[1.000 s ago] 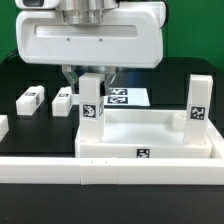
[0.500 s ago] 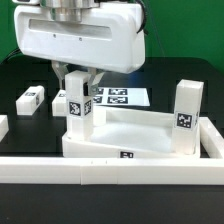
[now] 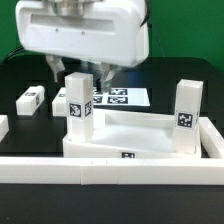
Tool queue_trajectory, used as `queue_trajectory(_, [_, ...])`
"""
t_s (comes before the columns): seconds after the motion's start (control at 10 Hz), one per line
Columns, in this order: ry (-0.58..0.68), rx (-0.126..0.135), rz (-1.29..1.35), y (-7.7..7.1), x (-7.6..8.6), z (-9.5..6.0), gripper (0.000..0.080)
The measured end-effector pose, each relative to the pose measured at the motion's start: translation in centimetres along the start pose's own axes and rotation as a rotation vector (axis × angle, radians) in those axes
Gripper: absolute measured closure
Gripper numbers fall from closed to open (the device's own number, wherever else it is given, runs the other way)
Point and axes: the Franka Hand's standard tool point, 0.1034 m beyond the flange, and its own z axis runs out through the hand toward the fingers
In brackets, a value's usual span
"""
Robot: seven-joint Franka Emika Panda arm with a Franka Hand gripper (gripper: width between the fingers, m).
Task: Assemble desk
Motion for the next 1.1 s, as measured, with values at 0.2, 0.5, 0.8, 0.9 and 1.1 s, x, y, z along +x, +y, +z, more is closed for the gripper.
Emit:
queue_trajectory(0.2, [-0.016,0.014,0.080,-0.6,-2.3,-1.9,0.0153])
queue_trajectory(0.5, [-0.027,0.014,0.107,-2.3,-4.6,-2.1,0.0151])
queue_trajectory(0.8, [-0.028,0.013,0.105,-2.3,-4.6,-2.0,0.0151])
queue_trajectory(0.9, [-0.028,0.013,0.105,-2.4,-4.6,-2.0,0.0151])
queue_trajectory(1.1, [-0.028,0.013,0.106,-2.4,-4.7,-2.0,0.0151])
